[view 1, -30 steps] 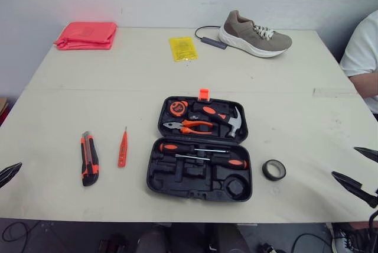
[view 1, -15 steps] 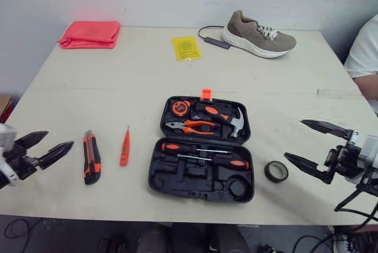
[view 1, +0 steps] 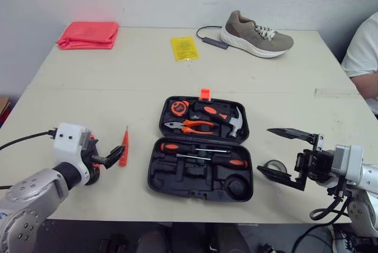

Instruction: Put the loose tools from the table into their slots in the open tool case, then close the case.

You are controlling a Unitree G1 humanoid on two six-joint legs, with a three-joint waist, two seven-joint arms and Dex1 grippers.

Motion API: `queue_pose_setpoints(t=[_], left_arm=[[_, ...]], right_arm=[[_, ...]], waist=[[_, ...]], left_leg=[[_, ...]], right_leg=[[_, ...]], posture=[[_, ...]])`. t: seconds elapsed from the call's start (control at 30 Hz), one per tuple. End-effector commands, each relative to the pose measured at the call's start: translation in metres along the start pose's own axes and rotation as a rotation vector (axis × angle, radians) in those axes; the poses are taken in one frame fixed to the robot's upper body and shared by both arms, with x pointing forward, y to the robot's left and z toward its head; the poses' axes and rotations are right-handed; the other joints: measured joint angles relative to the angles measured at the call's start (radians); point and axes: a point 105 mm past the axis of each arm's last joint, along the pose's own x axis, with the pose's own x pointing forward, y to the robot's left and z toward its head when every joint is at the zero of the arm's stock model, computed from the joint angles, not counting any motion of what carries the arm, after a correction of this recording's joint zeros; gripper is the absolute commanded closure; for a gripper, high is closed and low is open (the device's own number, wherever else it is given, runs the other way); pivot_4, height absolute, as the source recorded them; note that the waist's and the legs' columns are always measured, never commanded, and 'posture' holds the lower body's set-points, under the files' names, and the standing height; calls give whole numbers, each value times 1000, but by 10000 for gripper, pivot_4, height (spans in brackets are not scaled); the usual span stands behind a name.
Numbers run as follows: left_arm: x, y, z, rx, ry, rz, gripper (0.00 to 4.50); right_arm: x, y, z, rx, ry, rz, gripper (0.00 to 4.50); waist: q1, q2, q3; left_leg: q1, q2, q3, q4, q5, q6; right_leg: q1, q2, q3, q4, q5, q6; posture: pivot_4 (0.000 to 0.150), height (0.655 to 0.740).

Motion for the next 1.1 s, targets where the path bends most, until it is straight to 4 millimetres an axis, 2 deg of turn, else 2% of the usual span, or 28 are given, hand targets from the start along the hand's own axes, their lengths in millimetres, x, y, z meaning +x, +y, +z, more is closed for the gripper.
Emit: queue_pose_setpoints(t=[0.03,0.23,0.53,0.57,0.6,0.67,0.8,0.87,1.0,1.1], left_arm=[[5,-12,-4,3,10,21,0],[22,-27,-22,-24,81,22,0],[43,-36,-29,-6,130,12,0],[44,-36,-29,-8,125,20,5070],[46,-35,-29,-12,126,25,7700],[49,-33,-31,-38,131,46,15951],[50,-30,-34,-35,153,68,34924],[49,-29,-35,-34,157,72,41992],[49,-22,-26,-5,119,74,41890],[48,-17,-1,33,-3,51,41890]], right_arm=[[7,-2,8,-39,-38,12,234],[14,-1,11,-51,-63,35,234],[15,7,10,-35,-60,26,234],[15,8,9,-33,-59,25,0],[15,9,9,-32,-57,26,0],[15,10,8,-30,-53,29,0],[13,10,7,-30,-43,21,0],[12,9,7,-30,-38,17,0],[11,10,6,-26,-33,12,0],[10,10,5,-24,-28,6,0]], waist=[[0,-1,0],[12,-1,0],[32,1,-1],[32,1,-1],[32,1,-1],[34,2,-2],[46,3,-2],[49,3,-2],[48,3,-2],[48,3,-2]], left_leg=[[0,0,0,1,0,0],[-1,0,-1,4,0,0],[-1,0,-1,7,0,1],[-1,0,-1,7,0,1],[-1,0,-1,7,0,1],[0,0,-1,7,0,1],[0,0,-1,8,0,1],[0,0,-1,8,0,2],[0,0,-1,8,0,2],[0,0,-2,8,0,2]], right_leg=[[0,0,0,1,0,0],[0,0,0,2,0,0],[1,0,-1,5,0,0],[1,0,-1,5,0,0],[1,0,0,5,0,0],[1,0,-1,5,0,0],[2,-1,-1,5,0,0],[2,-1,-1,5,0,0],[2,-1,-1,5,0,0],[1,-1,-1,5,0,0]], posture=[[1500,7400],[1500,7400],[1500,7400],[1500,7400],[1500,7400],[1500,7400],[1500,7400],[1500,7400],[1500,7400],[1500,7400]])
